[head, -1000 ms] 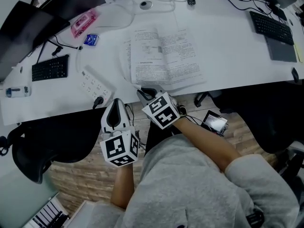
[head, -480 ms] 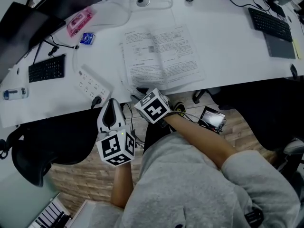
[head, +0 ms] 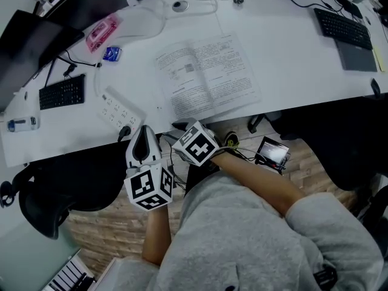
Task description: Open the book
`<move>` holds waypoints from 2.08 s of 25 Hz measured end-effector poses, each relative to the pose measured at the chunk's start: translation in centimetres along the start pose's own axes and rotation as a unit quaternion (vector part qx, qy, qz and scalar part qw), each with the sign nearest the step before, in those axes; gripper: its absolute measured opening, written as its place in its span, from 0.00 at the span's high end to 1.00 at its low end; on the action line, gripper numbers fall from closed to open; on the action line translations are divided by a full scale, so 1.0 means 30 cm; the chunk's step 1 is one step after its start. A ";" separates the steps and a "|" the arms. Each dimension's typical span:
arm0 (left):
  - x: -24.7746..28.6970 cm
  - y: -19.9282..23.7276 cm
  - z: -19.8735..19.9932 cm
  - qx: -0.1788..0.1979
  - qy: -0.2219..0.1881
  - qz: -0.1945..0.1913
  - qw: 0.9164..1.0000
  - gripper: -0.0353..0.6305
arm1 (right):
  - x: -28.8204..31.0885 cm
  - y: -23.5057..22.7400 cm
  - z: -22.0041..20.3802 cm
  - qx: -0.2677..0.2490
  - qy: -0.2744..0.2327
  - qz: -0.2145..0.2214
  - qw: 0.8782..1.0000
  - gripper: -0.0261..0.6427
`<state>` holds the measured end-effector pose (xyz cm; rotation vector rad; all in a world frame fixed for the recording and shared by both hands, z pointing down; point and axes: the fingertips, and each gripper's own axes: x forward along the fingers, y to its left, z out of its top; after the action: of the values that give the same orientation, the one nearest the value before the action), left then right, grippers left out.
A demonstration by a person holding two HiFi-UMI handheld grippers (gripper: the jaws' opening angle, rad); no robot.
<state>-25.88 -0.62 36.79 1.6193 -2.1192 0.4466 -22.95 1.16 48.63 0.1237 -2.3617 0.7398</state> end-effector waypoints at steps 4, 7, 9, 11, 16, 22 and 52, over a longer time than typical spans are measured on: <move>0.003 -0.024 0.005 0.004 -0.001 -0.004 1.000 0.92 | -0.035 0.000 0.017 -0.003 -0.016 0.003 1.000 0.70; 0.006 -0.050 0.011 0.008 -0.004 -0.010 1.000 0.92 | -0.084 -0.008 0.050 0.001 -0.045 0.004 0.999 0.70; 0.007 -0.074 0.017 0.010 -0.006 -0.015 1.000 0.92 | -0.124 -0.020 0.063 -0.003 -0.064 0.000 0.998 0.70; 0.006 -0.106 0.024 0.013 -0.009 -0.021 1.000 0.92 | -0.169 -0.036 0.052 -0.001 -0.069 -0.006 0.998 0.71; 0.009 -0.195 0.051 0.027 -0.018 -0.046 0.998 0.92 | -0.319 -0.103 0.072 -0.002 -0.109 -0.036 0.993 0.79; -0.011 -0.301 0.081 0.046 -0.033 -0.076 0.996 0.92 | -0.582 -0.227 0.083 -0.017 -0.161 -0.109 0.981 0.88; -0.117 -0.644 0.216 0.083 -0.096 -0.172 0.977 0.92 | -1.550 -0.369 -0.077 -0.012 -0.289 -0.339 0.895 0.90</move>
<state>-7.40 -6.09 29.30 2.1545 -1.9142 0.3715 17.73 -11.45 26.83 1.2371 -2.5836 0.3429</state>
